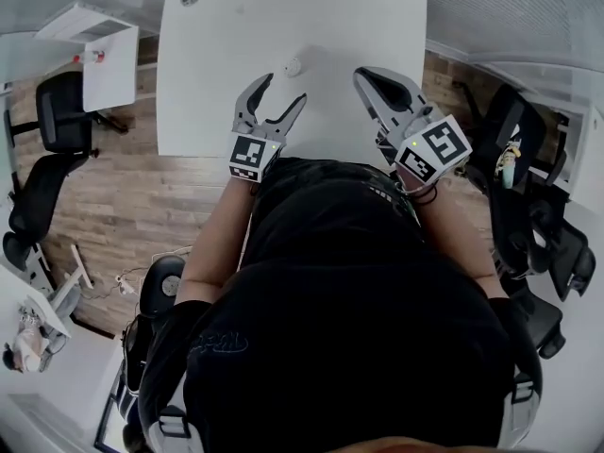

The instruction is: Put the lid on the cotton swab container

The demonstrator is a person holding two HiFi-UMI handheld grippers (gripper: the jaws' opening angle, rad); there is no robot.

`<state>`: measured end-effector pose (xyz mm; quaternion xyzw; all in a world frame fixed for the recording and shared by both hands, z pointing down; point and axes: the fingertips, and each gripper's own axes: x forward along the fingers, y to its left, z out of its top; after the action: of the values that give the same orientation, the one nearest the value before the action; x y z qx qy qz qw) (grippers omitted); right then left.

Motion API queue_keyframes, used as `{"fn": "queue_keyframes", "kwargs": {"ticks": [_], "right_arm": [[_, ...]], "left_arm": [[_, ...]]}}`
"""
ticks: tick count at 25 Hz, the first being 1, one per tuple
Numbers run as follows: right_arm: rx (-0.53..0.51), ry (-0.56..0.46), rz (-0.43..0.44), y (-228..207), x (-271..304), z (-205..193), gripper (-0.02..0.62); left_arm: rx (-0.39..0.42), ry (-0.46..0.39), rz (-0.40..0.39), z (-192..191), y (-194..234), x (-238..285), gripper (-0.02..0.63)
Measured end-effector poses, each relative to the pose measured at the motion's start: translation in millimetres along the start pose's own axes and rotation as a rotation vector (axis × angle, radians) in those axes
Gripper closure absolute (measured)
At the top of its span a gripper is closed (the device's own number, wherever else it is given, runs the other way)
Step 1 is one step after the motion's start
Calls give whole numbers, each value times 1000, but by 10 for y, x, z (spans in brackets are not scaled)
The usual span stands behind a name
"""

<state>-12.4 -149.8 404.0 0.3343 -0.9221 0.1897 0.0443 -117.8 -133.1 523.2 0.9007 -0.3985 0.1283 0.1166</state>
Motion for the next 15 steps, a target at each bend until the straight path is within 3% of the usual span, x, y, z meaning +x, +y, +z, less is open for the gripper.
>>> {"fn": "queue_keyframes", "kwargs": {"ticks": [4,7,15], "right_arm": [[40,9,-25,-99,94,-34,572],[46,19,-36,-153,165,-45,572],[70,67,-26,-164,322,-181,572]], "left_arm": [[33,64,-34,-308,101,156,285],[14,113,-56,-583,181,282,271],[61,217,-43,-1064,385,563,261]]}}
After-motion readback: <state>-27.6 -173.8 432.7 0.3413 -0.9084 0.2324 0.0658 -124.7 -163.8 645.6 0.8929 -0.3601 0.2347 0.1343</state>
